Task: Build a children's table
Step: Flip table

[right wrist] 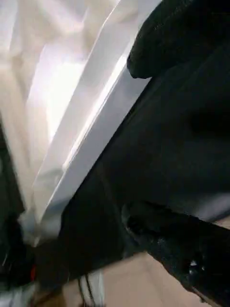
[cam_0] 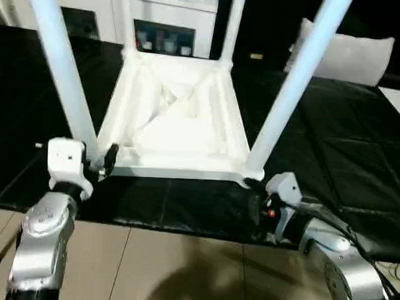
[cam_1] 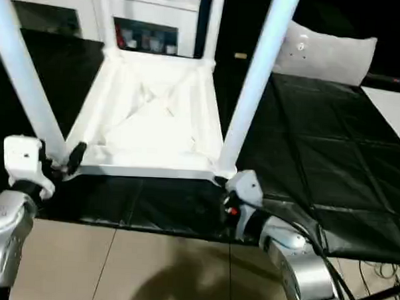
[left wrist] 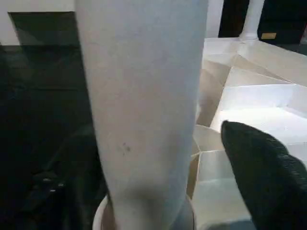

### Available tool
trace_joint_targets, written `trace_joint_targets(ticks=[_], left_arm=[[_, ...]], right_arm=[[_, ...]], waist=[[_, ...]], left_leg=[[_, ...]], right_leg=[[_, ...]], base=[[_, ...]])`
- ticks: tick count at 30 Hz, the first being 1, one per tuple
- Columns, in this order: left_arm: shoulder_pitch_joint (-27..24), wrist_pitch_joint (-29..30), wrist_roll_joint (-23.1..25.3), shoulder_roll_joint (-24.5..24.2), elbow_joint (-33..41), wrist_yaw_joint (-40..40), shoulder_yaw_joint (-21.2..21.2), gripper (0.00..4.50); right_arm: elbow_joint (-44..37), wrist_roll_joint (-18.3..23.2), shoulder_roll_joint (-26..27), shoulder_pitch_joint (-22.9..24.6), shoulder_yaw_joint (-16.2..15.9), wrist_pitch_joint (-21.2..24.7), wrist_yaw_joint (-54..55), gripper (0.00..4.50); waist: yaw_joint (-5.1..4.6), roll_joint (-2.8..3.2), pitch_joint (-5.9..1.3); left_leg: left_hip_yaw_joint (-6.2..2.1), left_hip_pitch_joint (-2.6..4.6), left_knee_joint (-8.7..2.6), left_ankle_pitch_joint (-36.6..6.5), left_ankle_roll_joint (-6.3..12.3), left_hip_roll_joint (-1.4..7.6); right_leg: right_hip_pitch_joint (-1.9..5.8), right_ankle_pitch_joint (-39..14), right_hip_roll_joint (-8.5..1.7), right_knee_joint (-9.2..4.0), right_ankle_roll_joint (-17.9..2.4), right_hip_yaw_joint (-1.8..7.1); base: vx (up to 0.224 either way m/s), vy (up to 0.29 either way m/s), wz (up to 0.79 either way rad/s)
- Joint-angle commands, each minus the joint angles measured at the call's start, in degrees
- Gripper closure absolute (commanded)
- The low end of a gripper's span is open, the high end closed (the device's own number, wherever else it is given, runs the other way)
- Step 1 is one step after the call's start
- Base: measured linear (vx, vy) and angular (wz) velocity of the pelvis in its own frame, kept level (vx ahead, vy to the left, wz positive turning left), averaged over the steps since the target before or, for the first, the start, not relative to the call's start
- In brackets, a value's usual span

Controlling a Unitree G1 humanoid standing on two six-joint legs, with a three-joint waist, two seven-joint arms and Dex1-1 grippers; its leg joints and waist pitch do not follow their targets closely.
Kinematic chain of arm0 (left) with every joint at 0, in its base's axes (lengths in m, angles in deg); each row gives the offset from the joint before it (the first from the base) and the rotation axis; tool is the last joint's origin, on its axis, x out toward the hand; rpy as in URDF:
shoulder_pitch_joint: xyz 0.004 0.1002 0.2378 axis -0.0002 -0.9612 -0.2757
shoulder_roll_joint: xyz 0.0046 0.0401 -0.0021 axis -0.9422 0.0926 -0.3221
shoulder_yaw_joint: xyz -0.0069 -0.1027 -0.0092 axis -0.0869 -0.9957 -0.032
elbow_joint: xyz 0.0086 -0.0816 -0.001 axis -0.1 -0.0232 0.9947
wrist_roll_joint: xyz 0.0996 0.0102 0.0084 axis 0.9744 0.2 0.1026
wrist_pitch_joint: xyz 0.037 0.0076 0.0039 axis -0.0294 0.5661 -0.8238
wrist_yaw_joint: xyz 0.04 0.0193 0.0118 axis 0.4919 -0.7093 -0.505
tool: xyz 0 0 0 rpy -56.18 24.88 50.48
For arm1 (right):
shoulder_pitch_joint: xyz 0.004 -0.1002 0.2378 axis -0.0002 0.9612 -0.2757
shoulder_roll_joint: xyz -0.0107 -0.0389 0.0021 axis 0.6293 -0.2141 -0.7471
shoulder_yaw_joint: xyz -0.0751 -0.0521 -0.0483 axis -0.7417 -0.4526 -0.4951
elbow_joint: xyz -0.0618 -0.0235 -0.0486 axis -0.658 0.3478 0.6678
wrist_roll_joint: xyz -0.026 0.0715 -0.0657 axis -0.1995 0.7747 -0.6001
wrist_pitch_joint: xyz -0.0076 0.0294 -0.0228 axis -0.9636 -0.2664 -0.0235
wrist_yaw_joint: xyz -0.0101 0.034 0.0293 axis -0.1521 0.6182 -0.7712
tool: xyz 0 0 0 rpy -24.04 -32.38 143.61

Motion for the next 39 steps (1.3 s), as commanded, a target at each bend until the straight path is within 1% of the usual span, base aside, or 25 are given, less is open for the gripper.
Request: trace_joint_targets(ticks=[1,2,3,4,6,7,8,9,11,13,15,17,18,22,23,26,27,29,30,31,32,33,35,36,39], left_arm=[[0.48,0.49,-0.16,-0.11,-0.96,0.06,0.12,0.96],[0.56,0.77,-0.29,0.03,-1.14,-0.04,-0.07,0.96],[0.71,0.72,-0.34,0.08,-1.44,-0.01,-0.12,1.13],[0.99,0.67,-0.43,0.0,-2.07,0.18,0.02,1.16],[1.22,0.38,-0.58,-0.19,-2.59,0.36,0.14,1.23],[1.35,0.26,-0.75,-0.34,-2.83,0.5,0.2,1.47],[1.52,0.18,-0.73,-0.53,-3.13,0.58,0.26,1.56],[1.76,0.06,-0.74,-0.68,-3.51,0.69,0.27,1.56],[2.14,-0.25,-0.76,-0.86,-4.16,0.93,0.25,1.65],[2.46,-0.39,-0.88,-1.01,-4.68,1.22,0.19,1.98],[2.59,-0.1,-1.14,-0.96,-4.89,1.38,0.06,2.01],[2.69,0.3,-1.38,-0.94,-5.09,1.39,-0.04,2.21],[2.73,1.11,-1.51,-0.97,-5.35,1.0,-0.22,2.38],[3.19,1.88,-1.59,-0.97,-6.26,0.89,0.02,2.44],[3.22,1.93,-1.57,-0.95,-6.31,0.88,0.04,2.44],[3.11,4.19,-2.76,0.16,-5.35,0.95,0.14,2.44],[3.08,5.26,-2.99,0.45,-4.97,0.71,0.19,2.45],[3.31,8.08,-3.46,1.07,-4.25,-0.41,0.15,2.46],[3.66,11.13,-4.86,2.15,-3.41,-1.47,-0.37,2.46],[3.66,11.13,-4.86,2.15,-3.41,-1.47,-0.37,2.46],[3.92,13.87,-7.13,3.5,-2.5,-2.09,-1.21,2.46],[4.01,15.8,-9.04,4.75,-1.66,-2.99,-2.22,2.46],[4.06,17.15,-10.36,5.62,-1.06,-3.65,-2.94,2.46],[3.86,19.09,-12.79,7.42,-0.04,-4.84,-4.18,2.46],[2.85,23.23,-17.71,11.46,2.58,-6.77,-6.09,2.46]], right_arm=[[-1.1,0.63,-0.39,-0.87,-0.76,1.31,-0.83,0.0],[-1.29,0.6,-0.29,-1.06,-1.14,1.51,-1.01,0.0],[-1.25,0.61,0.1,-1.43,-1.36,1.69,-1.02,0.0],[-0.81,0.54,0.71,-2.27,-1.9,1.7,-1.26,0.0],[-0.47,0.47,1.02,-2.8,-2.3,1.77,-1.29,0.0],[-0.38,0.72,1.09,-2.99,-2.46,1.88,-1.56,0.0],[0.1,0.53,1.18,-3.33,-2.87,1.61,-1.89,0.0],[0.51,0.32,1.28,-3.63,-3.19,1.41,-2.15,0.0],[1.2,-0.04,1.4,-4.11,-3.62,1.18,-2.44,0.0],[1.62,0.01,1.61,-4.7,-3.46,1.31,-2.33,0.0],[1.87,-0.05,1.8,-4.98,-3.33,1.39,-2.28,0.0],[2.03,-0.23,1.84,-5.1,-3.47,1.38,-2.32,0.0],[2.01,-0.37,1.86,-5.06,-3.68,1.35,-2.19,0.0],[2.69,-0.57,2.03,-5.32,-3.83,1.05,-1.91,0.0],[2.74,-0.6,2.05,-5.33,-3.83,1.02,-1.89,0.0],[3.24,-1.08,2.39,-5.4,-3.8,0.71,-1.3,0.0],[3.38,-1.24,2.51,-5.44,-3.75,0.6,-1.08,0.0],[3.82,-1.46,2.84,-5.65,-3.53,0.5,-0.46,0.0],[4.07,-1.54,2.96,-5.79,-3.49,0.44,-0.32,0.0],[4.07,-1.54,2.96,-5.79,-3.49,0.44,-0.32,0.0],[4.13,-1.63,2.96,-5.82,-3.54,0.4,-0.32,0.0],[4.1,-1.72,3.02,-5.81,-3.55,0.42,-0.3,0.0],[4.07,-1.78,3.06,-5.79,-3.55,0.43,-0.28,0.0],[4.14,-2.05,3.18,-5.81,-3.53,0.33,0.04,0.0],[4.7,-2.71,3.51,-5.97,-3.19,-0.04,1.49,0.0]], waist=[[0.18,1.56,-2.84],[0.16,1.54,-2.87],[0.19,1.57,-2.88],[0.14,1.66,-2.92],[0.21,1.68,-2.84],[0.27,1.9,-2.85],[0.28,1.85,-2.81],[0.35,2.21,-2.83],[0.31,2.05,-2.86],[0.42,2.21,-2.84],[0.48,2.18,-2.87],[0.48,2.16,-2.89],[0.43,2.38,-2.85],[0.54,2.17,-2.83],[0.54,2.23,-2.81],[0.56,2.25,-2.69],[0.54,2.22,-2.71],[0.52,2.25,-2.74],[0.46,2.15,-2.75],[0.58,2.25,-2.73],[0.55,1.98,-2.74],[0.71,2.02,-2.76],[0.8,1.95,-2.73],[0.82,1.9,-2.75],[0.73,1.78,-2.91]], left_leg=[[0.33,-1.7,-5.36,-2.97,3.09,1.19],[0.32,-1.74,-5.31,-2.64,3.09,1.19],[0.35,-1.76,-5.3,-2.47,3.0,1.21],[0.34,-1.81,-5.3,-2.61,2.93,1.2],[0.39,-1.75,-5.34,-2.99,2.8,1.19],[0.37,-1.71,-5.35,-3.02,2.67,1.21],[0.4,-1.72,-5.35,-3.12,2.64,1.21],[0.36,-1.69,-5.37,-3.35,2.52,1.2],[0.34,-1.69,-5.38,-3.47,2.5,1.21],[0.37,-1.65,-5.37,-3.14,2.31,1.24],[0.32,-1.7,-5.37,-2.94,2.17,1.28],[0.32,-1.73,-5.35,-2.73,2.13,1.27],[0.35,-1.68,-5.38,-3.24,1.99,1.28],[0.38,-1.75,-5.4,-3.25,2.13,1.21],[0.39,-1.71,-5.41,-3.3,2.18,1.21],[0.41,-1.78,-5.5,-4.08,1.98,1.18],[0.43,-1.67,-5.51,-4.4,1.8,1.25],[0.4,-1.73,-5.5,-4.33,1.81,1.27],[0.4,-1.81,-5.48,-3.98,1.81,1.26],[0.42,-1.78,-5.43,-3.8,1.82,1.21],[0.54,-1.72,-5.37,-3.61,1.99,1.14],[0.57,-1.72,-5.3,-3.21,1.98,1.22],[0.57,-1.97,-5.25,-2.51,2.37,1.07],[0.59,-2.04,-5.26,-2.17,2.7,1.0],[0.75,-2.4,-4.92,-0.48,2.87,0.86]], right_leg=[[3.97,-12.42,-3.48,-4.08,-5.55,3.74],[3.99,-11.78,-3.5,-3.97,-5.89,3.74],[4.03,-11.23,-3.51,-3.87,-6.42,3.75],[4.11,-11.06,-3.52,-3.78,-6.73,3.76],[4.06,-11.93,-3.59,-3.95,-6.74,3.78],[4.05,-12.13,-3.61,-3.94,-6.79,3.78],[4.02,-12.28,-3.58,-3.98,-6.72,3.79],[4.0,-12.28,-3.55,-3.97,-6.75,3.77],[4.05,-12.22,-3.56,-3.95,-6.66,3.75],[3.99,-11.93,-3.6,-3.99,-6.95,3.8],[4.1,-11.4,-3.66,-3.83,-7.14,3.8],[4.13,-11.26,-3.68,-3.78,-7.23,3.8],[4.09,-11.37,-3.65,-3.87,-7.42,3.79],[4.17,-12.16,-3.69,-3.9,-7.17,3.81],[4.12,-12.49,-3.68,-3.95,-7.09,3.81],[4.08,-14.71,-3.71,-4.22,-6.44,3.78],[4.0,-15.2,-3.76,-4.23,-6.41,3.82],[4.03,-15.19,-3.73,-4.21,-6.37,3.84],[4.06,-14.93,-3.73,-4.11,-6.46,3.83],[4.0,-15.08,-3.74,-4.22,-6.69,3.8],[3.98,-15.28,-3.67,-4.16,-6.62,3.85],[3.98,-15.11,-3.74,-4.07,-6.91,3.88],[4.09,-14.98,-3.67,-4.13,-6.76,3.87],[4.11,-15.32,-3.61,-4.17,-6.45,3.86],[4.27,-15.3,-3.7,-3.94,-6.68,3.92]], base=[[0.0,0.0,0.0],[0.0,0.0,0.0],[0.0,0.0,0.0],[0.0,0.0,0.0],[0.0,0.0,0.0],[0.0,0.0,0.0],[0.0,0.0,0.0],[0.0,0.0,0.0],[0.0,0.0,0.0],[0.0,0.0,0.0],[0.0,0.0,0.0],[0.0,0.0,0.0],[0.0,0.0,0.0],[0.0,0.0,0.0],[0.0,0.0,0.0],[0.0,0.0,0.0],[0.0,0.0,0.0],[0.0,0.0,0.0],[0.0,0.0,0.0],[0.0,0.0,0.0],[0.0,0.0,0.0],[0.0,0.0,0.0],[0.0,0.0,0.0],[0.0,0.0,0.0],[0.0,0.0,0.0]])
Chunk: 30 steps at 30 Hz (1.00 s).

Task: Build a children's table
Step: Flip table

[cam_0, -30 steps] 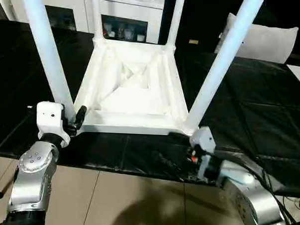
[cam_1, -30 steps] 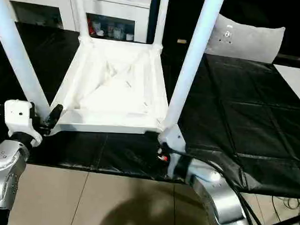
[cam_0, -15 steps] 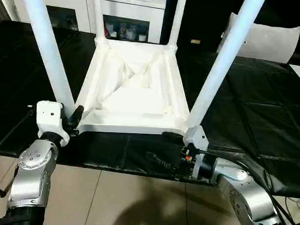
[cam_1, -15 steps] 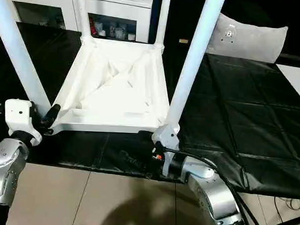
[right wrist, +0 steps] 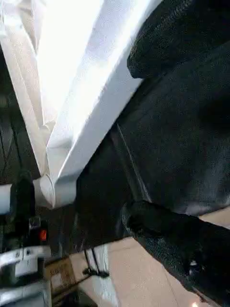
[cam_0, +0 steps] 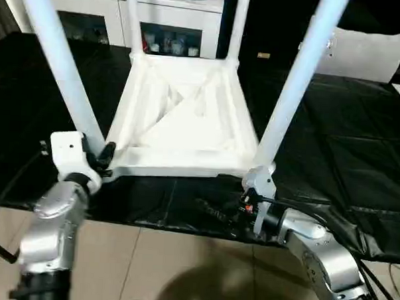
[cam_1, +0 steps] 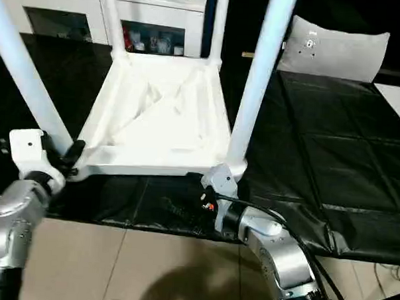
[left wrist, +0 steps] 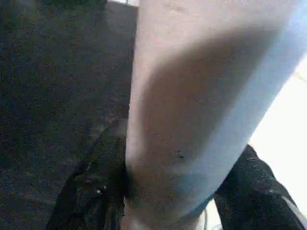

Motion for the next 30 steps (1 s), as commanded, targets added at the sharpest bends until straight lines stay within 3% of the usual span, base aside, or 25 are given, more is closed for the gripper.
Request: trace_joint_targets(ticks=[1,7,11,16,17,20,26,30], left_arm=[[-1.42,6.38,-11.34,5.63,-0.01,-1.27,-2.34,2.46],[-1.71,11.86,-17.01,9.98,2.72,-2.85,-4.21,2.46],[-2.33,14.9,-15.42,9.96,5.36,-1.89,-2.13,2.46],[-2.48,16.92,-17.48,9.62,6.5,-2.26,-1.09,2.46],[-2.42,17.52,-18.19,9.94,6.67,-2.22,-0.85,2.46],[-2.44,18.23,-18.06,10.47,7.01,-1.75,0.12,2.46],[-2.05,18.63,-17.55,10.09,6.98,-1.14,0.62,2.46],[-1.64,19.05,-16.52,9.04,6.66,-0.12,2.15,2.46]], right_arm=[[0.49,-0.62,-0.01,-0.84,0.97,-0.72,1.5,0.0],[1.97,-1.04,0.9,-1.42,2.76,-1.15,4.44,0.0],[5.35,1.07,4.39,-3.4,6.52,-2.5,8.09,0.0],[8.0,5.26,8.06,-5.28,9.6,-3.73,8.67,0.0],[9.7,7.72,9.98,-6.37,10.85,-4.19,8.13,0.0],[14.29,11.37,13.57,-8.92,13.04,-5.16,6.88,0.0],[21.55,11.53,16.76,-12.89,14.65,-6.75,7.28,0.0],[28.92,14.32,20.91,-18.5,17.56,-9.25,7.85,0.0]], waist=[[0.05,-0.55,-2.77],[0.07,-0.53,-2.64],[-0.01,-0.61,-2.7],[-0.04,-0.48,-2.87],[-0.09,-0.41,-2.89],[-0.16,-0.46,-2.81],[0.15,-0.1,-2.87],[0.28,-0.15,-2.89]], left_leg=[[0.79,-2.33,-4.76,-0.49,3.34,0.77],[0.95,-2.17,-4.93,-2.38,4.1,0.44],[0.84,-2.13,-5.13,-2.78,3.8,0.63],[0.78,-2.06,-5.16,-1.42,4.02,0.73],[0.83,-2.04,-5.12,-0.95,4.28,0.75],[0.87,-2.0,-5.28,-1.52,4.52,0.8],[0.91,-1.89,-5.27,-0.78,3.55,0.89],[0.86,-1.88,-5.5,-1.24,3.34,0.91]], right_leg=[[4.3,-15.98,-3.75,-4.01,-6.57,3.7],[3.7,-21.96,-3.22,-5.28,-3.1,3.34],[3.6,-21.85,-3.21,-5.24,-2.34,3.34],[3.74,-17.54,-3.2,-4.63,-3.44,3.49],[3.71,-16.39,-3.19,-4.55,-4.05,3.53],[3.74,-16.87,-3.29,-4.61,-5.21,3.53],[3.74,-15.35,-3.46,-4.32,-6.32,3.71],[3.83,-15.38,-3.61,-4.17,-6.85,3.75]], base=[[0.0,0.0,0.0],[0.0,0.0,0.0],[0.0,0.0,0.0],[0.0,0.0,0.0],[0.0,0.0,0.0],[0.0,0.0,0.0],[0.0,0.0,0.0],[0.0,0.0,0.0]])
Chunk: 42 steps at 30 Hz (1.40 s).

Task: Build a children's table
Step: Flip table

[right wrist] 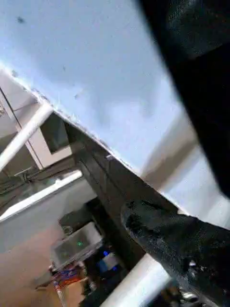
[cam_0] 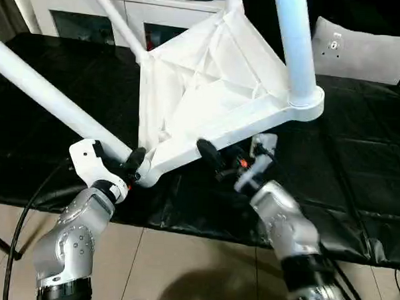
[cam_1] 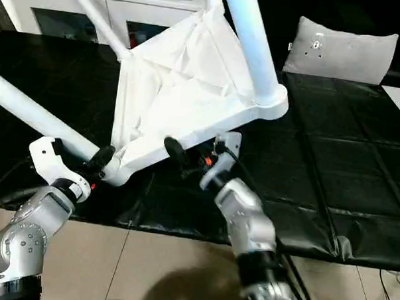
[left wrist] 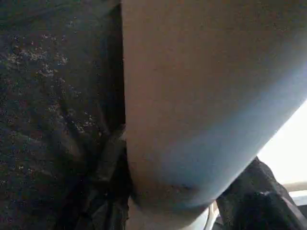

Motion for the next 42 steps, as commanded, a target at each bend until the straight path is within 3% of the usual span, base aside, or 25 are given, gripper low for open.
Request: trace_joint_targets(ticks=[1,4,7,9,11,14,15,18,19,21,26,38,42], left_arm=[[-0.26,3.62,-1.61,0.96,-2.9,2.9,4.27,2.46],[-0.46,3.5,-0.27,0.29,-2.96,3.93,6.33,2.46],[-0.62,3.1,0.3,-0.01,-3.05,4.31,7.14,2.46],[-0.6,0.68,2.46,-0.87,-3.65,5.28,9.4,2.46],[-0.6,-0.84,3.98,-1.4,-4.24,5.79,10.89,2.46],[-0.59,-1.95,5.49,-2.26,-4.99,6.53,12.51,2.46],[-0.67,-2.66,6.72,-3.17,-5.51,7.5,13.9,2.46],[-0.85,-3.65,8.25,-4.47,-5.82,8.87,15.95,2.46],[-0.94,-4.05,8.76,-4.88,-5.92,9.38,16.64,2.46],[-1.13,-4.65,9.6,-5.74,-6.05,10.41,18.13,2.46],[-1.7,-6.23,11.89,-7.4,-6.7,12.28,21.23,2.47],[-2.96,-7.77,12.94,-8.13,-7.01,13.81,22.29,2.47],[-4.67,-12.57,13.95,-9.24,-5.43,15.89,23.36,2.47]], right_arm=[[3.51,2.82,1.88,-3.74,2.31,-2.21,0.58,0.0],[8.52,6.62,4.46,-7.6,6.23,-3.23,1.44,0.0],[10.34,8.07,5.39,-9.07,8.14,-3.82,1.56,0.0],[11.3,11.65,7.23,-11.11,10.88,-4.07,-0.41,0.0],[10.68,13.85,8.08,-11.49,11.98,-3.39,-1.83,0.29],[11.44,15.03,8.59,-12.41,13.19,-3.22,-3.42,0.4],[12.0,16.04,8.81,-12.84,13.86,-2.95,-3.87,0.45],[13.13,17.7,8.81,-13.58,15.01,-2.59,-3.96,0.74],[13.49,18.11,8.77,-13.83,15.38,-2.48,-4.0,0.86],[13.79,18.86,8.75,-14.25,16.01,-2.01,-4.06,1.08],[14.7,19.32,8.55,-15.42,16.5,-1.05,-4.1,1.47],[16.54,18.3,8.53,-16.84,16.58,-2.52,-4.73,2.12],[17.19,17.07,7.9,-17.23,16.84,-4.33,-3.68,2.2]], waist=[[-0.6,-0.12,-2.77],[-0.48,-0.09,-2.8],[-0.36,-0.04,-2.89],[-0.29,-0.04,-2.97],[-0.19,0.06,-2.98],[-0.1,-0.03,-3.19],[-0.14,0.18,-3.25],[-0.04,0.06,-3.54],[0.02,0.38,-3.78],[0.05,0.24,-3.7],[0.03,0.4,-3.66],[0.02,0.11,-3.79],[0.02,0.11,-3.84]], left_leg=[[0.86,-1.66,-5.1,-2.03,3.13,0.96],[0.83,-1.55,-5.16,-1.35,3.07,1.07],[0.87,-1.65,-5.01,0.45,3.32,1.04],[0.9,-1.66,-4.93,1.16,3.61,0.99],[1.01,-1.54,-4.92,0.73,4.11,0.91],[0.93,-1.73,-4.75,3.14,4.43,0.92],[0.92,-1.76,-4.62,3.75,4.69,0.91],[0.97,-1.83,-4.33,6.06,5.34,0.83],[0.9,-1.9,-4.07,7.46,5.91,0.73],[1.02,-2.14,-3.92,8.64,6.91,0.71],[1.06,-2.08,-4.0,7.27,6.81,0.86],[1.18,-2.09,-3.85,8.13,6.79,0.88],[1.17,-2.06,-3.73,9.28,7.7,0.85]], right_leg=[[3.68,-15.53,-3.72,-4.06,-7.17,3.69],[3.71,-14.36,-3.71,-3.96,-7.48,3.73],[3.86,-11.67,-3.66,-3.59,-8.03,3.72],[3.93,-11.12,-3.73,-3.55,-8.07,3.71],[3.85,-11.95,-3.71,-3.76,-7.89,3.7],[3.94,-9.83,-3.74,-3.32,-8.44,3.68],[3.91,-8.93,-3.69,-3.3,-8.8,3.62],[3.88,-6.59,-3.66,-2.84,-9.85,3.6],[3.81,-4.75,-3.57,-2.58,-10.34,3.55],[3.68,-3.3,-3.47,-2.41,-11.4,3.47],[3.67,-5.33,-3.57,-2.59,-11.49,3.42],[3.67,-4.58,-3.64,-2.26,-12.05,3.44],[3.59,-3.62,-3.66,-2.13,-12.45,3.42]], base=[[0.0,0.0,0.0],[0.0,0.0,0.0],[0.0,0.0,0.0],[0.0,0.0,0.0],[0.0,0.0,0.0],[0.0,0.0,0.0],[0.0,0.0,0.0],[0.0,0.0,0.0],[0.0,0.0,0.0],[0.0,0.0,0.0],[0.0,0.0,0.0],[0.0,0.0,0.0],[0.0,0.0,0.0]])
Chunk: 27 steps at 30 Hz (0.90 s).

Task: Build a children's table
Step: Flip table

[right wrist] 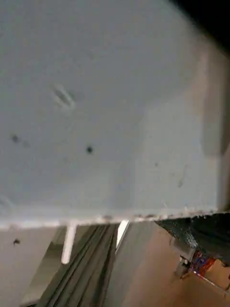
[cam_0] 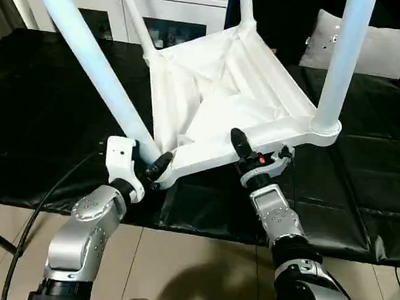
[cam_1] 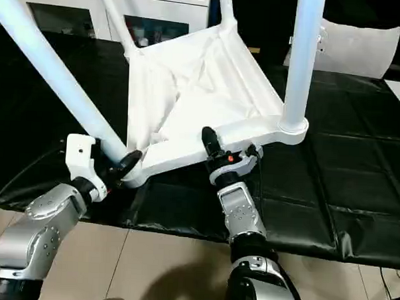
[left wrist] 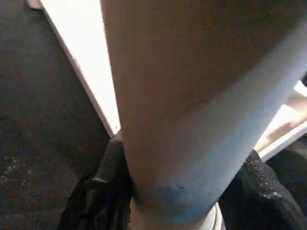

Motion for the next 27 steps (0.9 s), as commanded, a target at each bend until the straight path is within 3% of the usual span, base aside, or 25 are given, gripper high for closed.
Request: trace_joint_targets(ticks=[1,4,7,8,12,14,17,20,22,24,27], left_arm=[[-2.51,0.06,1.02,0.24,-2.6,3.2,5.87,2.47],[-3.31,-1.31,1.01,0.01,-1.75,3.83,5.6,1.77],[-6.96,-4.98,1.4,-1.85,0.65,5.67,4.41,1.6],[-7.52,-5.57,1.35,-2.03,0.94,5.82,4.08,1.44],[-10.37,-8.6,0.87,-3.25,2.54,6.84,2.39,1.27],[-11.37,-9.49,0.43,-3.72,3.45,7.54,1.88,0.97],[-12.38,-10.8,0.1,-4.96,5.18,9.31,2.13,0.91],[-13.73,-12.74,0.0,-6.89,8.33,12.09,2.67,0.53],[-14.52,-13.0,0.19,-7.97,10.54,13.23,3.32,0.45],[-14.83,-13.24,0.51,-8.37,11.49,13.31,3.68,0.1],[-14.73,-13.52,0.77,-8.69,12.33,13.29,4.06,0.02]], right_arm=[[-5.19,-1.14,4.14,-8.46,-2.78,-2.67,-4.08,2.2],[-5.1,-1.46,3.67,-8.81,-2.57,-3.4,-3.43,2.27],[-6.12,-1.57,2.16,-9.66,-1.4,-5.02,-0.94,2.29],[-6.36,-1.58,1.93,-9.68,-1.25,-5.23,-0.64,2.33],[-7.35,-1.1,0.64,-9.86,0.45,-6.66,2.05,2.45],[-7.79,-1.52,-0.07,-9.85,0.88,-7.68,2.99,2.51],[-9.02,-3.41,-1.02,-9.49,0.24,-9.19,3.9,2.55],[-11.54,-5.36,-2.02,-8.48,0.25,-10.97,7.3,2.57],[-13.1,-8.04,-2.87,-7.21,-0.7,-12.61,9.3,2.57],[-14.44,-9.79,-3.31,-6.27,-1.21,-13.71,11.03,2.57],[-16.19,-12.44,-4.0,-5.23,-1.76,-15.36,13.47,2.57]], waist=[[-0.08,-0.06,-3.96],[-0.07,-0.06,-3.98],[-0.38,-0.18,-4.45],[-0.61,-0.11,-4.3],[-0.87,0.0,-4.0],[-0.76,0.15,-3.97],[-0.37,0.2,-3.88],[-0.05,0.27,-3.77],[-0.05,0.1,-3.73],[0.03,0.13,-3.66],[-0.09,0.09,-3.59]], left_leg=[[0.9,-1.18,-3.4,8.77,7.69,0.73],[0.94,-1.08,-3.32,9.23,8.0,0.79],[0.81,-1.47,-3.1,11.28,7.97,0.59],[1.03,-1.31,-2.97,11.81,8.48,0.62],[1.21,-1.29,-3.13,9.25,8.86,0.75],[1.25,-1.09,-3.16,8.34,8.62,0.87],[1.31,-0.99,-3.25,7.39,7.8,0.95],[1.3,-1.0,-3.36,6.33,6.67,1.0],[1.39,-0.99,-3.39,5.73,5.85,0.95],[1.37,-1.12,-3.5,5.0,5.01,0.87],[1.46,-1.21,-3.62,3.4,4.11,0.71]], right_leg=[[4.91,-3.99,-3.59,-2.36,-11.71,3.4],[4.75,-3.55,-3.54,-2.24,-11.85,3.41],[5.08,-1.92,-3.58,-1.7,-11.59,3.43],[4.56,-0.56,-3.32,-1.7,-12.25,3.41],[4.51,-2.89,-3.31,-2.1,-12.08,3.49],[4.35,-3.5,-3.28,-2.19,-12.04,3.49],[4.28,-4.11,-3.19,-2.16,-11.84,3.57],[4.27,-4.56,-3.15,-2.11,-11.67,3.64],[4.24,-4.38,-3.07,-2.03,-11.23,3.7],[4.37,-4.79,-3.05,-2.0,-10.48,3.77],[4.47,-6.0,-3.02,-2.21,-9.51,3.85]], base=[[0.0,0.0,0.0],[0.0,0.0,0.0],[0.0,0.0,0.0],[0.0,0.0,0.0],[0.0,0.0,0.0],[0.0,0.0,0.0],[0.0,0.0,0.0],[0.0,0.0,0.0],[0.0,0.0,0.0],[0.0,0.0,0.0],[0.0,0.0,0.0]])
